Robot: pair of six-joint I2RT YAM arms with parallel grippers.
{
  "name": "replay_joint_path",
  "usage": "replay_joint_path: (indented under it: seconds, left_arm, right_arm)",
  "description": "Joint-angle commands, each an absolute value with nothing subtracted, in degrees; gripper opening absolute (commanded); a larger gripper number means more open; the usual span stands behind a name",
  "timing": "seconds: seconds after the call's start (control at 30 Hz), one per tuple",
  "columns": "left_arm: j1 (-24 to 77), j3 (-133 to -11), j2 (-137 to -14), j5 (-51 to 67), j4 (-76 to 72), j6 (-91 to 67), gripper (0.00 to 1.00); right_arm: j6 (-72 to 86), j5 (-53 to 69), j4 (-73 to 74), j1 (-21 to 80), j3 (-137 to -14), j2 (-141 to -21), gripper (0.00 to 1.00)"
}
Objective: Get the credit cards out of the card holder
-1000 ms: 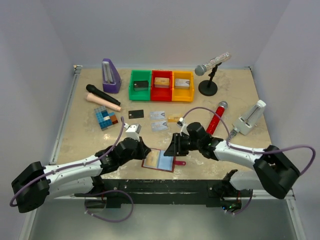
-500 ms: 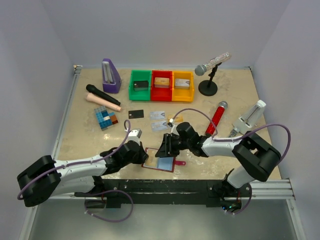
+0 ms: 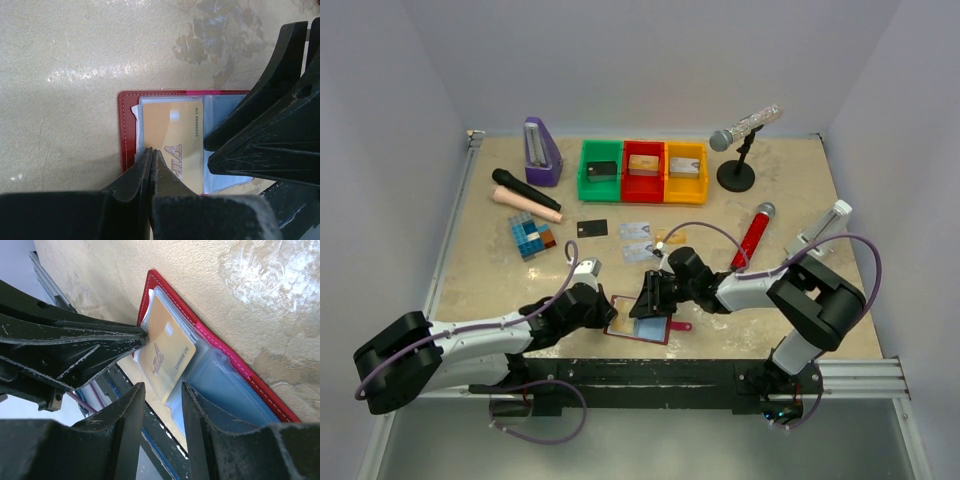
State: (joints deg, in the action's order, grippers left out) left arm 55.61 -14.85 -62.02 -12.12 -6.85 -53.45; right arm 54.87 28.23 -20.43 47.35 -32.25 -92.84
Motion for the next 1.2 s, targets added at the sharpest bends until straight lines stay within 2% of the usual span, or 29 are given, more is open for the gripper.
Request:
replay_joint_path:
  seconds: [0.0,0.43,0.77,1.17]
  left_arm:
    - [55.55,-12.92,-62.05,-11.43,-7.2,-54.49,0.0]
    - [55.81,-11.43,-60.74,-10.9,-7.04,-55.63,0.0]
    - [55.72,-11.25,-51.51,-13.18,-1.41,-56.08,0.02]
    - [55.81,-10.81,-55.9,-11.43,-3.86,-55.63,0.0]
  right_arm:
    - [55.63,28.74,-22.94,47.72,-34.01,-93.6,0.4]
    - [58.45,29.79,-27.51,47.72,-33.84,-96.68,0.4]
    - [57.39,30.23,-27.07,47.72,-34.45,-97.29,0.4]
    - [59.59,31.55,-29.79,47.72,-34.72,-97.91,0.4]
